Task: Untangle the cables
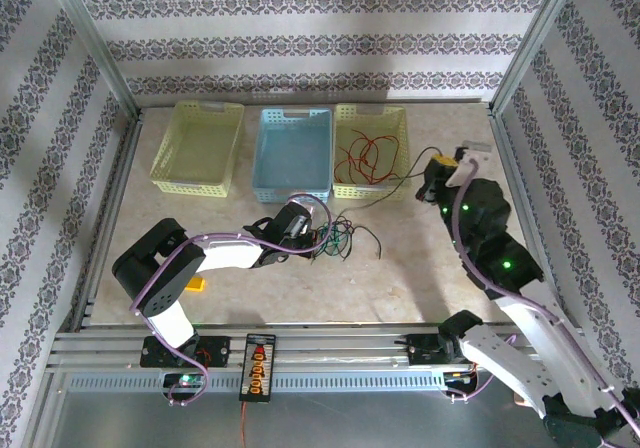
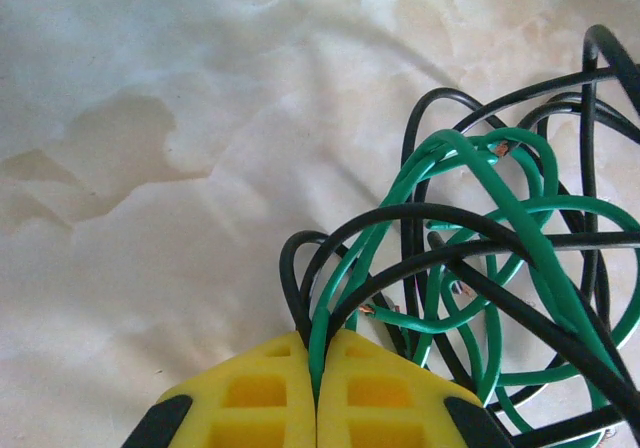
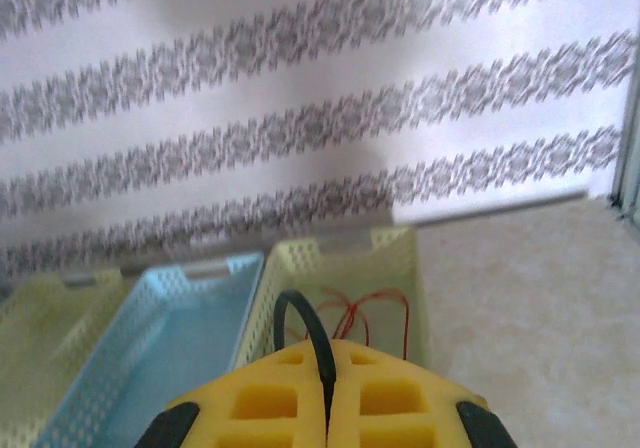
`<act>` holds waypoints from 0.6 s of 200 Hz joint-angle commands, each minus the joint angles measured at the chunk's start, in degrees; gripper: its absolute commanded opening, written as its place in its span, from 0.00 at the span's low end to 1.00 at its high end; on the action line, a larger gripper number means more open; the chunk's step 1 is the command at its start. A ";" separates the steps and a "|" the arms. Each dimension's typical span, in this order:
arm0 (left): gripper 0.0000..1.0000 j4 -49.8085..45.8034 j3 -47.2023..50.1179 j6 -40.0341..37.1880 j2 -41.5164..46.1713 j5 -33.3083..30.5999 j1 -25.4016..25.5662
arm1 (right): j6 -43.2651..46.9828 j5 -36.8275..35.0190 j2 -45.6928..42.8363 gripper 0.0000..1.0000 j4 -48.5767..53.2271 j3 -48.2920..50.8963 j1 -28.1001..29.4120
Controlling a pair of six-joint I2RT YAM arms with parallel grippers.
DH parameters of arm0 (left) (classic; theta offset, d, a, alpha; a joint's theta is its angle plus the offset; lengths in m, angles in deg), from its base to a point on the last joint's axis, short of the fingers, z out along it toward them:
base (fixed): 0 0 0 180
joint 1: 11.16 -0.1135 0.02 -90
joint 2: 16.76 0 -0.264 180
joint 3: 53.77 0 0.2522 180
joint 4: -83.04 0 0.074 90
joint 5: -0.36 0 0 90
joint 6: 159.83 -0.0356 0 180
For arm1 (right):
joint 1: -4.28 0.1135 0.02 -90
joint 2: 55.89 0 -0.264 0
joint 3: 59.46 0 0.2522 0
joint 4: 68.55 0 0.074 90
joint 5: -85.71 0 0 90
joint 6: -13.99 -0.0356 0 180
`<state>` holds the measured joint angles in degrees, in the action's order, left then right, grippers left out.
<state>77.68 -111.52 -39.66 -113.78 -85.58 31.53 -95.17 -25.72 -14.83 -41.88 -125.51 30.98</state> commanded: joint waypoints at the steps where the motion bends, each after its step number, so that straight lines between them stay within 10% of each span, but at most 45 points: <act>1: 0.00 -2.06 1.60 -1.24 -0.46 -0.02 0.64 | -0.21 0.21 -1.52 0.00 -2.86 -3.06 -2.23; 65: 0.00 5.48 7.24 -1.66 4.12 2.42 0.63 | -2.83 30.13 14.80 0.00 -1.19 -15.23 -6.22; 120: 0.04 10.86 13.06 0.36 12.45 0.64 0.63 | -3.97 36.85 35.66 0.00 -3.73 -27.21 -4.71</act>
<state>84.74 -99.93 -39.83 -104.55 -83.88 31.53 -97.72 5.12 14.70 -43.19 -147.37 25.19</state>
